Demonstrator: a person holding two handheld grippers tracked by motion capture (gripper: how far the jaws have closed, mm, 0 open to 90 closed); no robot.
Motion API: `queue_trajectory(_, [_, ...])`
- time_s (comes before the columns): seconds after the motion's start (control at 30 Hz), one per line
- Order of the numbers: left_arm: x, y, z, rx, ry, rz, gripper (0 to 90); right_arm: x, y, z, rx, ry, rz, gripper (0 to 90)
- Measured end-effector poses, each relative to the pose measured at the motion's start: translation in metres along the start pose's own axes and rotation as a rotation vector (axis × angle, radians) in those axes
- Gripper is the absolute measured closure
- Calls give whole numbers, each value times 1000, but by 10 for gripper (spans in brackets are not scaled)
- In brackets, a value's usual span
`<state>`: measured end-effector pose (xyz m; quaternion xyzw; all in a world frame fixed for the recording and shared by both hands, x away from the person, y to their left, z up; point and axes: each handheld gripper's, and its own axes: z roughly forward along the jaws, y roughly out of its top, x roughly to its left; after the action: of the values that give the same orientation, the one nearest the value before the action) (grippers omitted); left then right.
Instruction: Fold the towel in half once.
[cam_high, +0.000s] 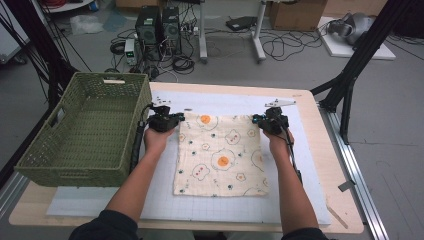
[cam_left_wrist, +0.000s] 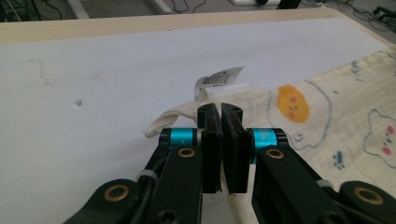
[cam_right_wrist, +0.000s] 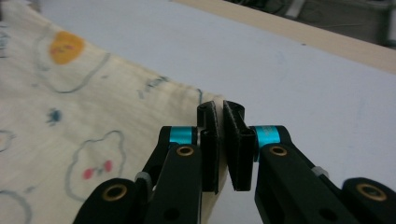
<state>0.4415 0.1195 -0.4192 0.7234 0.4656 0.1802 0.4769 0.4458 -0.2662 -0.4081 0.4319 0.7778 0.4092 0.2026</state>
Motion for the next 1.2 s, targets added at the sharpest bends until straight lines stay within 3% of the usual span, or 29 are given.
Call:
queue_trajectory(0.07, [-4,1,-5,-18,10,31,861,3,1,-3,14,17,-26,854])
queue_trajectory(0.33, [-11,-16,-29,-75,-26,9,860,9,0,-27,-32,45,-51,853])
queue_trajectory(0.47, [-14,-27,-39,-84,-46,12,860,13,-5,-34,-19,61,-72,853])
queue_trajectory(0.53, [-16,-29,-43,-56,-62,12,859,17,-8,-37,-18,66,-75,851])
queue_trajectory(0.6, [-20,-32,-49,-99,-74,20,859,21,-11,-41,-15,68,-91,850])
queue_trajectory(0.8, [-29,-43,-61,-96,-113,23,859,33,-25,-49,-6,79,-114,848])
queue_trajectory(0.9, [-32,-50,-68,-97,-129,24,859,37,-29,-52,28,87,-128,845])
queue_trajectory(1.2, [-43,-64,-82,-71,-165,58,858,52,-49,-74,-7,76,-159,842])
